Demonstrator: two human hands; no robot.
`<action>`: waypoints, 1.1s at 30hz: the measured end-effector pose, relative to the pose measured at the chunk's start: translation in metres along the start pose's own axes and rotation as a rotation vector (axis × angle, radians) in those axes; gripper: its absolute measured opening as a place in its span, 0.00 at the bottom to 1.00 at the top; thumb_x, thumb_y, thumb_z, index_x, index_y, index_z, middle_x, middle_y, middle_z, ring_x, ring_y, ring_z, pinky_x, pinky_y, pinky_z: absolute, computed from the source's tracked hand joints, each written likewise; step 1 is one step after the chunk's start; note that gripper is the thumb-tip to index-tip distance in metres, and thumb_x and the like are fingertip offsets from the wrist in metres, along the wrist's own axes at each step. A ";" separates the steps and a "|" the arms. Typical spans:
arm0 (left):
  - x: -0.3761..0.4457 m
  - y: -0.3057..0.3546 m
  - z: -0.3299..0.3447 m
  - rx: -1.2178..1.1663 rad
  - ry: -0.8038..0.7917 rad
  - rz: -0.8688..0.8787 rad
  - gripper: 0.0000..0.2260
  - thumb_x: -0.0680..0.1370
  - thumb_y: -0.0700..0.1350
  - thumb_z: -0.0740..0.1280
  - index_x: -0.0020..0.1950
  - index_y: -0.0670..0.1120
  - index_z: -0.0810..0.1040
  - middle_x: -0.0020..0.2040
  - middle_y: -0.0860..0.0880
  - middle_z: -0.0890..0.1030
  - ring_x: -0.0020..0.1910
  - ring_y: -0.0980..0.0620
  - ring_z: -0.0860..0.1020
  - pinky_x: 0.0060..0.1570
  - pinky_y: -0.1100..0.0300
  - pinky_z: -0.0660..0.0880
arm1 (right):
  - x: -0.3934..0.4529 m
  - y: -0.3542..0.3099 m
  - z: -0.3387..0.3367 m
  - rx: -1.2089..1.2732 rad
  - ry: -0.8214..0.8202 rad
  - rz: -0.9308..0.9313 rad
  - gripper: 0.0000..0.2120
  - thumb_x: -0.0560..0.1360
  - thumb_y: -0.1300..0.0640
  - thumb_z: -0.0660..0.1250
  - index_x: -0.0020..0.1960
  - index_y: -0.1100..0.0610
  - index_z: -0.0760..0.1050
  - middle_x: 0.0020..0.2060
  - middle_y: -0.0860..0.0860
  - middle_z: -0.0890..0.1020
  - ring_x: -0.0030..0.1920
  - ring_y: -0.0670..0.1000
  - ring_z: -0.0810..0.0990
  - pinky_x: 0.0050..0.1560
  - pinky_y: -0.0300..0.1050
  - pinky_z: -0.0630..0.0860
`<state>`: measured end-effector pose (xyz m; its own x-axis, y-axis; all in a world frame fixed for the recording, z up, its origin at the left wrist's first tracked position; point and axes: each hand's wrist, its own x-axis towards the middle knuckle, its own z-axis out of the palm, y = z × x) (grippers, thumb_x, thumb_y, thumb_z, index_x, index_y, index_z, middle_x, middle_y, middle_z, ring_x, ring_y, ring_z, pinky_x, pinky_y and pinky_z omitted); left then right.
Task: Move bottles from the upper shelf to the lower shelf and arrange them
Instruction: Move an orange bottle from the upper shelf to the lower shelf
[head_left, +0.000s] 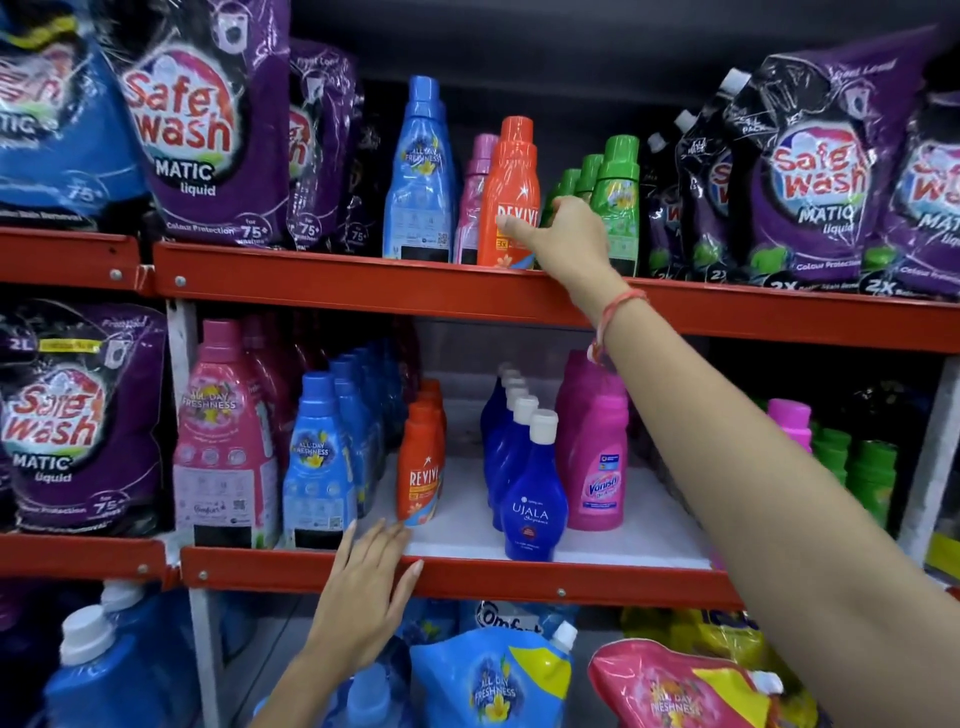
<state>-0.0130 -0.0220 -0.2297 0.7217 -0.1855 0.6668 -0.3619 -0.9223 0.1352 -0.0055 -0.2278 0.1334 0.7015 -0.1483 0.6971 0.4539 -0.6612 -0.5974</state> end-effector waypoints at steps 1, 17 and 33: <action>0.000 0.000 0.000 -0.002 0.002 0.000 0.25 0.81 0.60 0.48 0.69 0.48 0.70 0.67 0.52 0.75 0.71 0.55 0.66 0.74 0.53 0.48 | 0.005 -0.002 -0.001 0.052 -0.038 0.031 0.31 0.66 0.37 0.72 0.58 0.59 0.76 0.52 0.53 0.83 0.52 0.54 0.81 0.51 0.48 0.77; -0.001 0.000 0.000 0.013 0.010 0.010 0.24 0.81 0.59 0.49 0.70 0.48 0.70 0.67 0.51 0.75 0.71 0.54 0.67 0.74 0.51 0.50 | -0.015 -0.021 -0.048 0.663 -0.141 0.067 0.24 0.71 0.48 0.74 0.60 0.60 0.73 0.52 0.53 0.84 0.49 0.51 0.86 0.45 0.47 0.84; -0.003 0.006 -0.006 0.141 -0.026 0.001 0.27 0.80 0.60 0.49 0.70 0.44 0.68 0.67 0.47 0.75 0.71 0.48 0.68 0.74 0.48 0.46 | -0.165 0.059 0.021 0.617 -0.449 0.274 0.22 0.69 0.59 0.75 0.61 0.60 0.75 0.53 0.55 0.84 0.49 0.49 0.85 0.47 0.46 0.83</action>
<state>-0.0207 -0.0247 -0.2270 0.7374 -0.1933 0.6472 -0.2772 -0.9604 0.0291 -0.0825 -0.2269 -0.0255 0.9258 0.1503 0.3469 0.3634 -0.1005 -0.9262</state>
